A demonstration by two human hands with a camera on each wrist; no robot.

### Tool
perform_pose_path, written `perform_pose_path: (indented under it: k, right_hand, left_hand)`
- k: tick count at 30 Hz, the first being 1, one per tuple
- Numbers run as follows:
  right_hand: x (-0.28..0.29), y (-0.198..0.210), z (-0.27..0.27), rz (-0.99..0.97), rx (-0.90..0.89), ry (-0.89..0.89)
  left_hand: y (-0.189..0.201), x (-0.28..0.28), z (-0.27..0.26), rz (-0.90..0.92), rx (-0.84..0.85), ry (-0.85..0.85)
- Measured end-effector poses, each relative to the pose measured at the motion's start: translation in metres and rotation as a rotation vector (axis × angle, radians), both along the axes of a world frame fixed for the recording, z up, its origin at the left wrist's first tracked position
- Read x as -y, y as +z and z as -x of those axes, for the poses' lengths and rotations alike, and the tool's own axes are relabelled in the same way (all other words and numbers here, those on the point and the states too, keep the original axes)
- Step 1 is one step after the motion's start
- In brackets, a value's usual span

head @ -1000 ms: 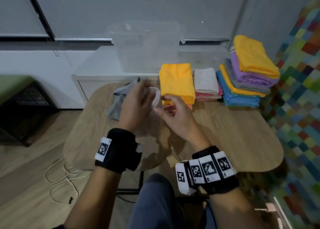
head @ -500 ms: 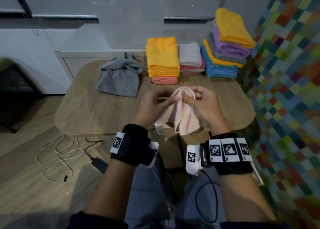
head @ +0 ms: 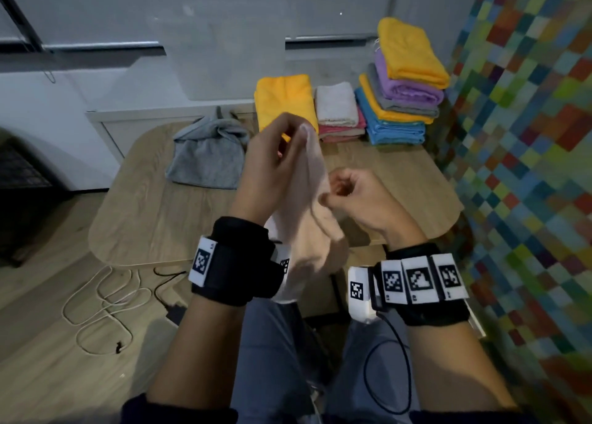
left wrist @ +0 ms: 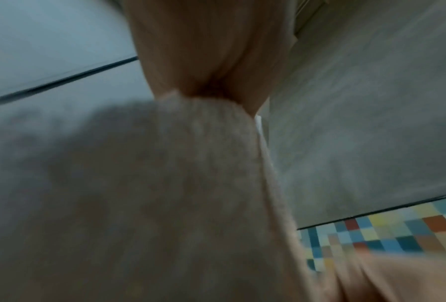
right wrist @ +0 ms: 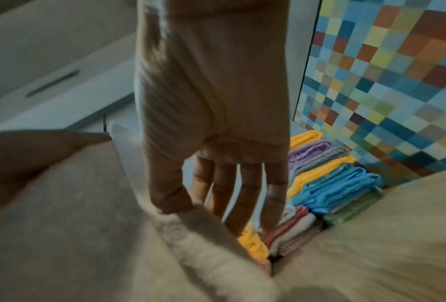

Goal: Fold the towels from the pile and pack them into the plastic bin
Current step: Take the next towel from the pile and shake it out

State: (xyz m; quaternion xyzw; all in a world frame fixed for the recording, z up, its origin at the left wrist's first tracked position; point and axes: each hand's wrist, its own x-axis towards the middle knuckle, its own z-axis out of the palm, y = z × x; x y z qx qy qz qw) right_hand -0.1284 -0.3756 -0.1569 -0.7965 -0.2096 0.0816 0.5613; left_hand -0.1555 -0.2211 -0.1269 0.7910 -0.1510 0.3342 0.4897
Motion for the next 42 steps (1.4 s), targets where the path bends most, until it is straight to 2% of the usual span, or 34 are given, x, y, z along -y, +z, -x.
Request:
perform_pose_path:
  k: [2,3,4,7,9,12,16,18,20,24,27,30,33,35,39,42]
  right_hand:
    - [0.003,-0.009,-0.001,0.193,0.026,0.002]
    - [0.004,-0.013,-0.002,0.213,0.013,-0.01]
    - [0.004,-0.013,0.0,0.149,-0.011,-0.02]
    - [-0.007,0.004,0.01,-0.354,-0.132,0.074]
    - [-0.018,0.016,0.012,-0.442,-0.135,0.184]
    - [-0.028,0.014,0.005,-0.222,-0.052,0.18]
    - [-0.007,-0.014,-0.011,0.159,0.0,0.094]
    - [0.012,-0.02,-0.02,0.255,-0.034,-0.012]
    - [0.03,-0.016,-0.029,0.262,-0.044,-0.111]
    - [0.04,0.023,-0.051,0.049,0.167,-0.29]
    - [0.03,0.066,-0.082,-0.115,0.352,-0.401]
    - [0.028,0.107,-0.098,-0.208,0.51,-0.506]
    - [0.034,0.121,-0.089,-0.339,0.505,-0.593]
    - [0.042,0.105,-0.081,-0.407,0.417,-0.632]
    - [0.065,0.033,-0.071,-0.489,0.117,-0.766]
    - [0.08,-0.017,-0.063,-0.252,-0.099,-0.761]
  left_hand:
    - [0.011,-0.005,0.0,0.052,0.035,0.03]
    - [0.016,-0.008,0.0,0.077,0.042,0.046]
    - [0.019,-0.011,0.0,0.102,0.046,0.055]
    - [0.023,-0.015,-0.001,0.109,0.013,0.046]
    - [0.022,-0.013,-0.002,0.062,-0.026,0.026]
    - [0.024,-0.015,-0.004,0.078,-0.032,0.028]
    - [0.034,-0.039,-0.004,0.19,0.033,0.148]
    - [0.034,-0.054,-0.003,0.194,0.023,0.236]
    - [0.029,-0.066,-0.005,0.189,-0.005,0.311]
    - [0.015,-0.084,-0.031,0.294,-0.005,0.407]
    - [0.025,-0.094,-0.06,0.391,0.006,0.419]
    - [0.059,-0.096,-0.07,0.481,0.139,0.289]
    - [0.076,-0.088,-0.063,0.482,0.192,0.101]
    - [0.066,-0.079,-0.05,0.442,0.068,0.004]
    - [0.012,-0.065,-0.022,0.365,-0.331,-0.124]
    - [-0.029,-0.056,-0.01,0.346,-0.588,-0.117]
